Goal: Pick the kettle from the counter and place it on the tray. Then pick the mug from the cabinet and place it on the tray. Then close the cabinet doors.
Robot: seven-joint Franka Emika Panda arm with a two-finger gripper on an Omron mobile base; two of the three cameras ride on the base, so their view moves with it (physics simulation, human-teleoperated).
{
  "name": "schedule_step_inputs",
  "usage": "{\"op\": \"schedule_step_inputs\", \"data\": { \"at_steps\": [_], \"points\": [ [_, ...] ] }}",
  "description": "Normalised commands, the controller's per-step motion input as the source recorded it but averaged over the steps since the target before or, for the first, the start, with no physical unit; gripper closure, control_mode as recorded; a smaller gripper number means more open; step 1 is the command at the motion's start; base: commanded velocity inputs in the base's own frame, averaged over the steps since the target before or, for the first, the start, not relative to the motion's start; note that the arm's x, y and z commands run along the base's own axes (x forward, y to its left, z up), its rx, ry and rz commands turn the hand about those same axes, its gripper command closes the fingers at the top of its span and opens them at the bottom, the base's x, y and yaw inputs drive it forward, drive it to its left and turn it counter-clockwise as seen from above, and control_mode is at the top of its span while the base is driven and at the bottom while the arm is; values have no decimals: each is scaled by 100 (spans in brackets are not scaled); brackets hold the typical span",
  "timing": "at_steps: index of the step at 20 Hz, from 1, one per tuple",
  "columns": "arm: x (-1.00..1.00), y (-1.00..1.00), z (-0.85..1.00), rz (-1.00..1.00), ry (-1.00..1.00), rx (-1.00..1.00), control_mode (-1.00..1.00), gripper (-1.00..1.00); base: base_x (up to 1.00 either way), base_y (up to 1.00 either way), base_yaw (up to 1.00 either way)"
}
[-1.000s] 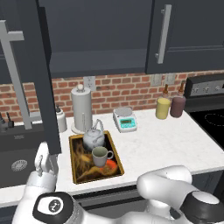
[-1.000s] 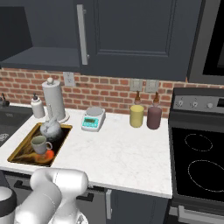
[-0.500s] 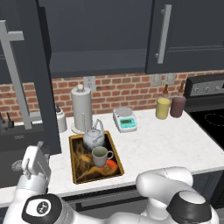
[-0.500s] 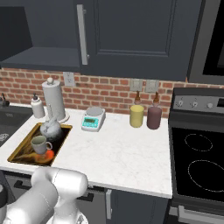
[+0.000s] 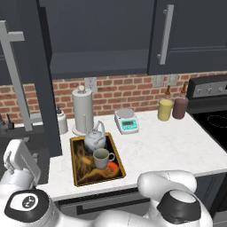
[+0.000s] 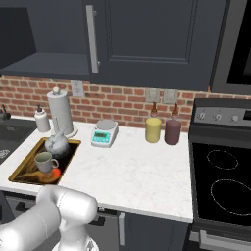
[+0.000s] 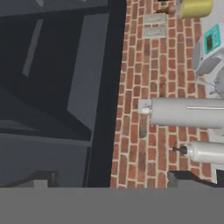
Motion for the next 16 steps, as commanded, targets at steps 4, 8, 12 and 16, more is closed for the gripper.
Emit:
{"op": "schedule_step_inputs", "data": {
  "at_steps": [4, 8, 12, 16],
  "points": [
    [0, 18, 28, -5, 9, -2, -100, -100, 0, 0, 0],
    [0, 0, 35, -10, 3, 0, -100, -100, 0, 0, 0],
    [0, 0, 42, -14, 0, 0, -100, -100, 0, 0, 0],
    [0, -6, 42, -14, 0, 0, -100, -100, 0, 0, 0]
  ]
}}
